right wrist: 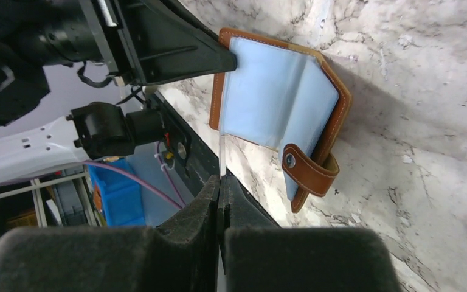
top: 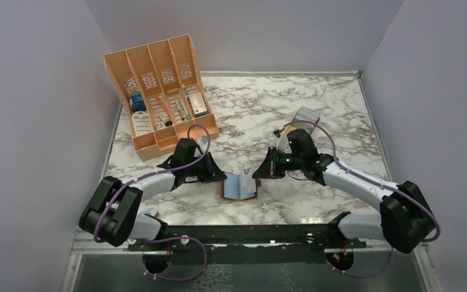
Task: Put the credit cards into the card holder
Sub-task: Insert the credit card into the card holder.
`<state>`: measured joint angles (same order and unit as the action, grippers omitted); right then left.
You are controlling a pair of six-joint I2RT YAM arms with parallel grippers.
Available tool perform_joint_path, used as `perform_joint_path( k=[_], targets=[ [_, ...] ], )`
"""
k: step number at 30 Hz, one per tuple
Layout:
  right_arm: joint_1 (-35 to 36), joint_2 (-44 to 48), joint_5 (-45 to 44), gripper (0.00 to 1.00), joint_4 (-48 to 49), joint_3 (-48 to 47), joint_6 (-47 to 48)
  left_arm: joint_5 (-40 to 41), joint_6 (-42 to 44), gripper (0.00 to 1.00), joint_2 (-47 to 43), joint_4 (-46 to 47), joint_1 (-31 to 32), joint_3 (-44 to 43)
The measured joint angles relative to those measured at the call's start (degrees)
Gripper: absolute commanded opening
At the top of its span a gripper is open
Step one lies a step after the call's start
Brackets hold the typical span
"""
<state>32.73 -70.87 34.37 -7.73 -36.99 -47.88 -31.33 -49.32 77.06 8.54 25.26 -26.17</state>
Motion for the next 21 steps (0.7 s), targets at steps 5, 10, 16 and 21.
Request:
perform_joint_path(
  k=[5, 10, 16, 21],
  targets=[
    [2.6, -6.2, -1.3, 0.01, 3.1, 0.0, 0.1, 0.3, 0.6, 0.3, 0.4, -0.4, 0.0, 0.0],
    [2.7, -13.6, -2.6, 0.01, 2.5, -0.2, 2.3, 0.3, 1.1, 0.35, 0.5, -0.8, 0.0, 0.0],
    [2.8, -14.3, -4.5, 0.01, 1.9, -0.2, 4.2, 1.0, 3.0, 0.15, 0.3, -3.7, 0.0, 0.0],
    [2.8, -14.7, -5.1, 0.01, 1.9, -0.2, 5.1, 1.4, 4.6, 0.2, 0.5, -4.9, 0.0, 0.0]
  ],
)
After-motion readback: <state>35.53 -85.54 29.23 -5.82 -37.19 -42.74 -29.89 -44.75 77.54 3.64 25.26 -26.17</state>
